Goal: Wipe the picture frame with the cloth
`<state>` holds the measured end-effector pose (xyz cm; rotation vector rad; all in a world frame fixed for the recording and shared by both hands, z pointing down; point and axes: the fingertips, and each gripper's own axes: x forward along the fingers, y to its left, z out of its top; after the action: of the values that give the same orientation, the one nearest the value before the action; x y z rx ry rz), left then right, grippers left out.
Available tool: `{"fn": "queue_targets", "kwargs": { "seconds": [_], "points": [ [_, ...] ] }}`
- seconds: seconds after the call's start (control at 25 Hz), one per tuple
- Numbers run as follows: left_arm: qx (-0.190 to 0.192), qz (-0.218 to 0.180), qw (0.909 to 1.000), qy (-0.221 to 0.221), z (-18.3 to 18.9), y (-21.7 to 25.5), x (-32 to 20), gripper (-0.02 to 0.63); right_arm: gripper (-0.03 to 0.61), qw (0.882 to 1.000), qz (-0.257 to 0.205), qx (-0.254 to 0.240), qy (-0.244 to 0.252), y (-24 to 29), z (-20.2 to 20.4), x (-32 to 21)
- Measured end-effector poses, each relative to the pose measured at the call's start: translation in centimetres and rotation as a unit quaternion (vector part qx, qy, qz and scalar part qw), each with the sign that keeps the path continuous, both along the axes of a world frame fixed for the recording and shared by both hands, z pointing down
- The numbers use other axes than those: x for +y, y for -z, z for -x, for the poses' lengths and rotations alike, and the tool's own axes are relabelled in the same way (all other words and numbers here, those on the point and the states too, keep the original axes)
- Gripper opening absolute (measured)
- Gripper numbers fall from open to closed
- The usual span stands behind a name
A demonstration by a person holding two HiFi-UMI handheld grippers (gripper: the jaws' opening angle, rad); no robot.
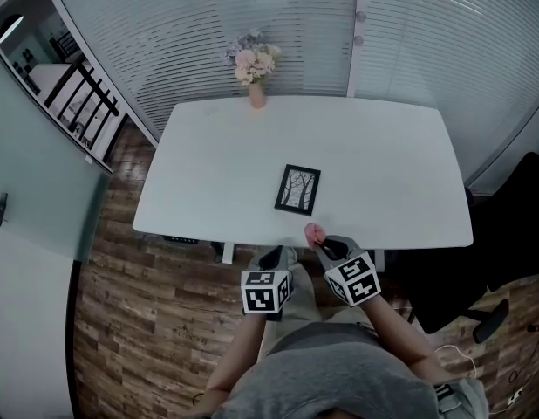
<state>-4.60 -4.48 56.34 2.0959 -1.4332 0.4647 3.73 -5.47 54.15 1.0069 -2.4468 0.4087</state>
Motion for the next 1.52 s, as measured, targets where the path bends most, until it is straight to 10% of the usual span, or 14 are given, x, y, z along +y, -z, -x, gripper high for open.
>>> {"fn": "queue_targets", "kwargs": {
  "seconds": [1.52],
  "points": [
    [0.019, -0.023, 0.9995, -0.013, -1.3, 1.9, 3.5, 0.002, 0.032, 0.999, -0.025, -0.042, 0.005, 2.1, 0.1, 3.0]
  ]
}}
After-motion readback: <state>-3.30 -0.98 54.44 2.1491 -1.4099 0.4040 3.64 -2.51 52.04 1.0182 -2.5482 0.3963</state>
